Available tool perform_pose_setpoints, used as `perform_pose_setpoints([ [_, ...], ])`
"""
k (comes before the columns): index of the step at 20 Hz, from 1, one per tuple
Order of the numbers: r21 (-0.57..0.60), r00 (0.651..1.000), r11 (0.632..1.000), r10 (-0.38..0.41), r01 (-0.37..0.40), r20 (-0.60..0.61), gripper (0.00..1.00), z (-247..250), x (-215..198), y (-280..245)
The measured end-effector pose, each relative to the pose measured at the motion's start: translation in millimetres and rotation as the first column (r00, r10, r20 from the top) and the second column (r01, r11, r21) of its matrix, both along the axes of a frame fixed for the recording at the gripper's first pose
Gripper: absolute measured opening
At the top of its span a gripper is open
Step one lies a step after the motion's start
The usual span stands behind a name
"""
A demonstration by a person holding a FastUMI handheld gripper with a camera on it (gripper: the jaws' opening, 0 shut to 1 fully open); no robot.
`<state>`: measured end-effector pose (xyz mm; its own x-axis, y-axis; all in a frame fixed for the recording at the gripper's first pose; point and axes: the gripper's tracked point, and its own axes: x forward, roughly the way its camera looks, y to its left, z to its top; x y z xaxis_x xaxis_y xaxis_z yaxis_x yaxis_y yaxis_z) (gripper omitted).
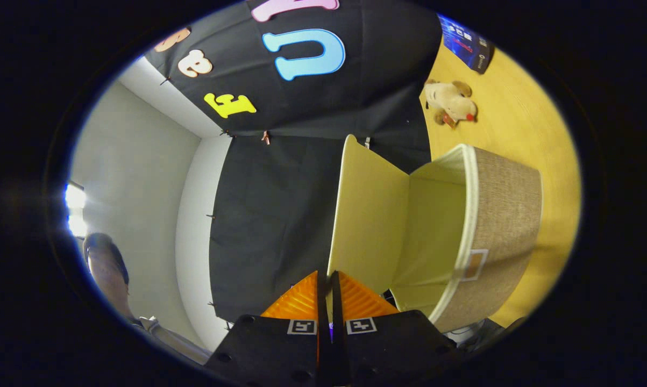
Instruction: Open the storage box then place both shoes into the box .Put the left shoe in first, then the right shoe, with the right side of both shoes facing outward in a uniform manner.
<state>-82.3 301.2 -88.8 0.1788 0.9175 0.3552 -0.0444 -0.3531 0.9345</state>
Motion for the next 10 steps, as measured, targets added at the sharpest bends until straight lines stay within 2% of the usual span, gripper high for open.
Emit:
perform_pose_setpoints([
  [5, -0.034, 0.999, 0.999, -0.025, 0.025, 0.022, 0.05, 62, 1, 54],
  [10, -0.049, 1.000, 0.999, -0.009, 0.009, -0.012, 0.06, 104, 10, 122],
])
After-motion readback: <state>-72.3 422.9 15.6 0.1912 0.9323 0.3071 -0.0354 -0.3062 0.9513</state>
